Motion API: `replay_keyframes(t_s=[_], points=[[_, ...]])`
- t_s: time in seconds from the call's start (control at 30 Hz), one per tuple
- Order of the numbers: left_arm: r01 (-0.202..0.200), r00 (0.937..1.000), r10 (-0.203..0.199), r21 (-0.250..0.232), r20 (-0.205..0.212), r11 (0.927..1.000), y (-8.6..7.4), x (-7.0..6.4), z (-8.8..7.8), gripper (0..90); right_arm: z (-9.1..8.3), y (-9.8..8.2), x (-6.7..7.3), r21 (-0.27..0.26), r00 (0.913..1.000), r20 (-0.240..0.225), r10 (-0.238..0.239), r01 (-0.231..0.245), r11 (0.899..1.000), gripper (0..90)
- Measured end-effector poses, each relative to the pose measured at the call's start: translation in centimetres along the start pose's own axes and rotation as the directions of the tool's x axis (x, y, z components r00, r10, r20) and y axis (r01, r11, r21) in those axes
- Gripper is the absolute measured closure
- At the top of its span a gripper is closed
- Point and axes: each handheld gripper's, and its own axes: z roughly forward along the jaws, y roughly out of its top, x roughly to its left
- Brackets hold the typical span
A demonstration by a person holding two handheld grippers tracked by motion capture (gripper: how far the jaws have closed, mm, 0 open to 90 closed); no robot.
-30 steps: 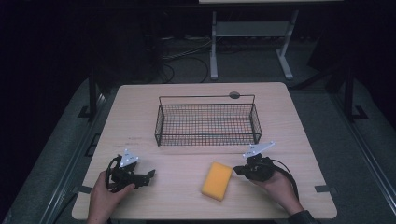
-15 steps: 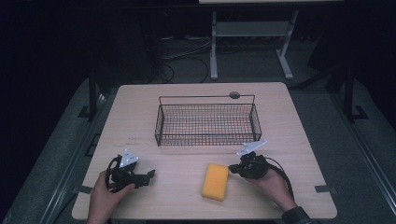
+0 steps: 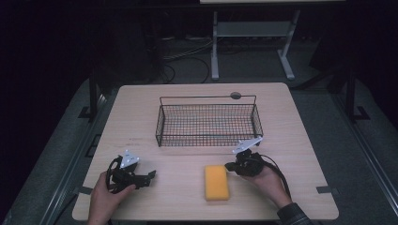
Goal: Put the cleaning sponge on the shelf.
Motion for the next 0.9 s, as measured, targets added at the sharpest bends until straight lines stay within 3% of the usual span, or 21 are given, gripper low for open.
replay_keyframes(t_s=[0.9], points=[[0.0,1.0,0.0,0.0,0.0,1.0,0.0,0.0,0.0,12.7,1.9,2.3,0.4,0.009,0.9995,-0.024,-0.019,0.019,1.0,89.7]])
